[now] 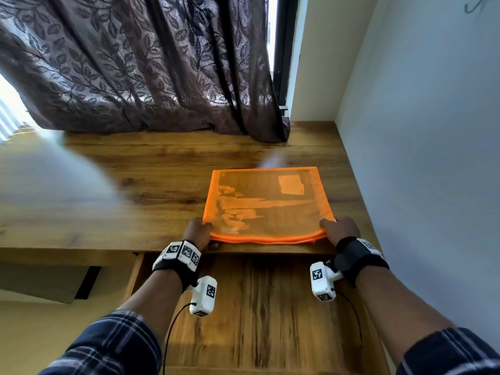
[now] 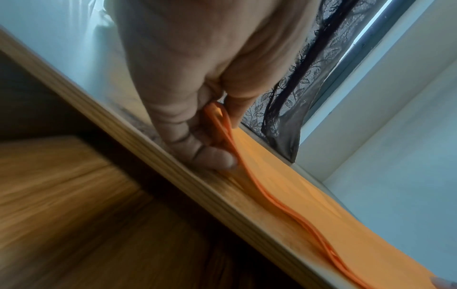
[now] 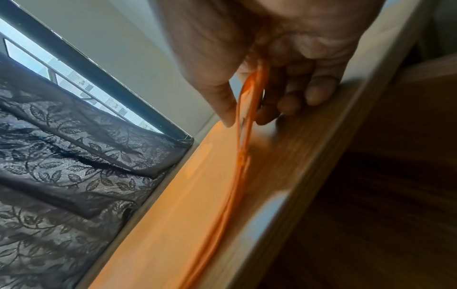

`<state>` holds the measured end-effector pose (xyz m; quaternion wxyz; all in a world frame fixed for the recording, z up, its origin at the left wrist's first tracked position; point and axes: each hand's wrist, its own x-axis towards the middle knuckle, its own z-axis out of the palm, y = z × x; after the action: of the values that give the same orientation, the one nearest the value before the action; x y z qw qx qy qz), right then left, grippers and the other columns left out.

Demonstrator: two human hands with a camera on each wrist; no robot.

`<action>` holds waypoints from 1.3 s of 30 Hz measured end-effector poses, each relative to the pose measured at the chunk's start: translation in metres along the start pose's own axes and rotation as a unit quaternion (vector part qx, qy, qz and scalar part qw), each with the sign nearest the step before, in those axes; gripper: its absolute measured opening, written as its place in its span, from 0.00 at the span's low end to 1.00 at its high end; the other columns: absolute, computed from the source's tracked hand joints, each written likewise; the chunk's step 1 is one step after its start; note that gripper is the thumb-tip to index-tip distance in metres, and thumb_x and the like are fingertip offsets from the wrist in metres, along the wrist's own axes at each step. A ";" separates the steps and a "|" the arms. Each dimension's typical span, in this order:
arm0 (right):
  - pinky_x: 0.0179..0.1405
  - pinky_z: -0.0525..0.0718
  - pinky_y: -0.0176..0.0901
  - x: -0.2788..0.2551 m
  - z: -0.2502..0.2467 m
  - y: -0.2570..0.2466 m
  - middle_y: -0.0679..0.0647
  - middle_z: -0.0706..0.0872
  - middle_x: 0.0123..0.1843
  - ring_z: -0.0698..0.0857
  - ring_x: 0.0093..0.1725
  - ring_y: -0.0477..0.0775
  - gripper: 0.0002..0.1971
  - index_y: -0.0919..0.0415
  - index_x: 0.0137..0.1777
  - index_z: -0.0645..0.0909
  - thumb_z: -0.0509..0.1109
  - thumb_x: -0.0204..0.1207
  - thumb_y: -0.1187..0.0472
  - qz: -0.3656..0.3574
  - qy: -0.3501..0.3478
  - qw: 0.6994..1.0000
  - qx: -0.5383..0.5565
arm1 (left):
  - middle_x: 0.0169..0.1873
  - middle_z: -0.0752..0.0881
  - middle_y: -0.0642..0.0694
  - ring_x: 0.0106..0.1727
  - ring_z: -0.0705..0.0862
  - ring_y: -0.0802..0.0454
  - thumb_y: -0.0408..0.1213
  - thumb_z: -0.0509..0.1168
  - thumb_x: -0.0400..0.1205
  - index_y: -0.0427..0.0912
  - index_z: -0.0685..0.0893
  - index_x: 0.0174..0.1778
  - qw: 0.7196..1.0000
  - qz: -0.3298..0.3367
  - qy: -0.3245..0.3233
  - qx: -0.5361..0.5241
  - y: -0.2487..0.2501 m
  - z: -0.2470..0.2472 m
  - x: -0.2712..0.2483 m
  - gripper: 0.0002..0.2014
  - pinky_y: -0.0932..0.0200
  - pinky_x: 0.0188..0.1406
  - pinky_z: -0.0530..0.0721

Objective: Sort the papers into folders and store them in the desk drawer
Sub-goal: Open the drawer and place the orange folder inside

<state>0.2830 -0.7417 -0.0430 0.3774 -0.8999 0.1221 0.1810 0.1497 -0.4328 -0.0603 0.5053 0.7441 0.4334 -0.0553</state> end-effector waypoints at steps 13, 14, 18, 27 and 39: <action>0.16 0.84 0.41 -0.136 0.003 0.063 0.62 0.84 0.39 0.85 0.32 0.62 0.03 0.66 0.45 0.83 0.69 0.77 0.72 0.020 0.039 0.977 0.207 | 0.54 0.86 0.25 0.38 0.91 0.37 0.28 0.65 0.85 0.31 0.79 0.58 0.981 0.064 -0.121 -0.136 -0.077 -0.040 -0.101 0.08 0.53 0.27 0.90; 0.14 0.81 0.38 -0.148 0.003 0.070 0.62 0.83 0.41 0.84 0.33 0.60 0.04 0.66 0.48 0.82 0.68 0.78 0.74 0.020 0.042 0.974 0.224 | 0.55 0.86 0.26 0.39 0.91 0.36 0.28 0.65 0.85 0.31 0.78 0.59 0.980 0.065 -0.128 -0.139 -0.085 -0.043 -0.111 0.08 0.51 0.28 0.91; 0.25 0.86 0.46 -0.201 0.009 0.107 0.65 0.85 0.44 0.86 0.38 0.63 0.07 0.70 0.53 0.83 0.70 0.77 0.74 0.019 0.056 0.965 0.255 | 0.53 0.87 0.30 0.39 0.90 0.37 0.25 0.64 0.84 0.34 0.74 0.64 0.966 0.036 -0.194 -0.165 -0.119 -0.064 -0.161 0.13 0.50 0.29 0.92; 0.45 0.89 0.73 -0.268 0.026 0.186 0.67 0.90 0.45 0.90 0.44 0.71 0.05 0.61 0.45 0.86 0.72 0.76 0.70 0.068 0.047 0.959 0.269 | 0.58 0.87 0.30 0.49 0.91 0.33 0.27 0.63 0.86 0.38 0.73 0.68 0.939 -0.048 -0.281 -0.194 -0.190 -0.084 -0.221 0.15 0.50 0.35 0.92; 0.44 0.92 0.57 -0.220 0.033 0.152 0.58 0.86 0.55 0.89 0.49 0.61 0.14 0.57 0.55 0.88 0.67 0.78 0.73 0.011 -0.015 0.984 0.175 | 0.53 0.82 0.39 0.41 0.92 0.34 0.28 0.69 0.80 0.54 0.79 0.57 0.989 0.032 -0.137 0.044 -0.185 -0.064 -0.170 0.16 0.38 0.37 0.92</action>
<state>0.0223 -0.8036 -0.0689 0.5285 -0.8161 0.1561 0.1742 -0.1075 -0.4606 -0.0713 0.5282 0.7646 0.3333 -0.1593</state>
